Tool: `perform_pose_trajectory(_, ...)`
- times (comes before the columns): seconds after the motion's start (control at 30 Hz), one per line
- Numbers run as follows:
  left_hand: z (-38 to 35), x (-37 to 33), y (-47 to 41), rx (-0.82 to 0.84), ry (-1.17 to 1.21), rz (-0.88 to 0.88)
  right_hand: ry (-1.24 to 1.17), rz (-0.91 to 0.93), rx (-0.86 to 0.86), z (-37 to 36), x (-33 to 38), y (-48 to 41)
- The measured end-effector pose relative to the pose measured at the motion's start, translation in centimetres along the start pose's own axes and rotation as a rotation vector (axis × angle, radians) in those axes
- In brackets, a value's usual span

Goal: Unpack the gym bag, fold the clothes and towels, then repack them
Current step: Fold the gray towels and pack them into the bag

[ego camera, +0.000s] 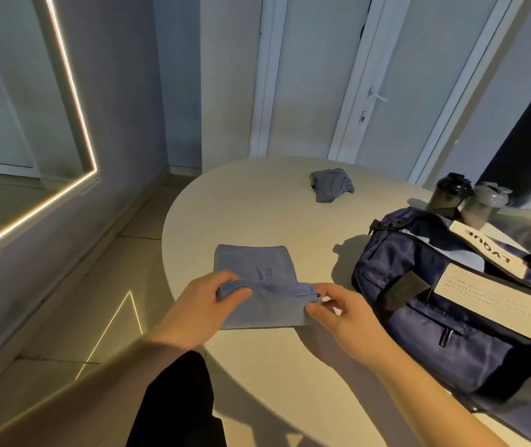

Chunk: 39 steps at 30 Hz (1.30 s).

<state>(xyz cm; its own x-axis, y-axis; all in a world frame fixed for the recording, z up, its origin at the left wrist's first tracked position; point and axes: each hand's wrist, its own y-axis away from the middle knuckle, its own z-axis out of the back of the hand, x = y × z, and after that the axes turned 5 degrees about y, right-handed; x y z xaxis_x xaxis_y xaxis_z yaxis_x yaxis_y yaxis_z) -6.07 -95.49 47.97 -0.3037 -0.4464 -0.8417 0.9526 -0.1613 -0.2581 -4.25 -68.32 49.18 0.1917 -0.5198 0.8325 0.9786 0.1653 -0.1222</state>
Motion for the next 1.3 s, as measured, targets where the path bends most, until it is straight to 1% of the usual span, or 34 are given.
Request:
perform_pose_trajectory(0.1, 0.5, 1.0, -4.6, -0.089, 0.072, 0.121, -0.021, -0.072, -0.031, -0.4, 1.6, -4.0)
perform_pose_trajectory(0.2, 1.0, 2.4, -8.7, -0.095, 0.052, 0.185, 0.017, -0.154, -0.104, -1.4, 1.8, -8.6)
perform_pose_trajectory(0.37, 1.0, 4.7, -13.7, -0.076, -0.162, 0.156, 0.191, -0.339, -0.112, -3.1, 0.8, -14.3)
perform_pose_trajectory(0.53, 0.2, 6.8, -14.8, -0.050, -0.226, 0.196, 0.300, -0.384, -0.125, -3.9, -0.4, -15.7)
perform_pose_trajectory(0.7, -0.4, 7.3, -14.9, -0.078, -0.297, 0.160, 0.398, -0.404, -0.139, -4.1, -0.5, -16.2)
perform_pose_trajectory(0.77, -0.5, 7.1, -15.0, -0.093, -0.385, 0.071, 0.506, -0.353, -0.186, -4.2, -0.3, -16.2)
perform_pose_trajectory(0.8, -0.4, 7.0, -15.0, -0.096, -0.430, 0.008, 0.582, -0.281, -0.226, -4.4, -0.2, -16.0)
perform_pose_trajectory(0.87, -0.5, 6.5, -14.7, -0.060, -0.457, -0.119, 0.676, -0.030, -0.286, -4.9, -0.1, -15.5)
perform_pose_trajectory(0.9, -0.6, 6.3, -14.4, -0.015, -0.464, -0.173, 0.698, 0.088, -0.269, -5.4, -0.2, -15.3)
perform_pose_trajectory(0.93, -0.7, 6.3, -14.1, 0.035, -0.488, -0.219, 0.718, 0.163, -0.227, -5.8, -0.5, -15.0)
perform_pose_trajectory(0.97, -0.9, 6.4, -13.9, 0.076, -0.524, -0.255, 0.737, 0.198, -0.174, -6.3, -0.9, -14.8)
perform_pose_trajectory(1.03, -1.2, 7.2, -13.6, 0.126, -0.564, -0.248, 0.777, 0.219, -0.079, -7.0, -2.2, -14.6)
perform_pose_trajectory(1.1, -1.4, 8.1, -13.4, 0.135, -0.553, -0.193, 0.783, 0.217, -0.036, -7.5, -3.3, -14.6)
perform_pose_trajectory(1.3, -1.9, 8.9, -13.3, 0.124, -0.597, -0.161, 0.740, 0.092, 0.069, -7.4, -2.3, -13.9)
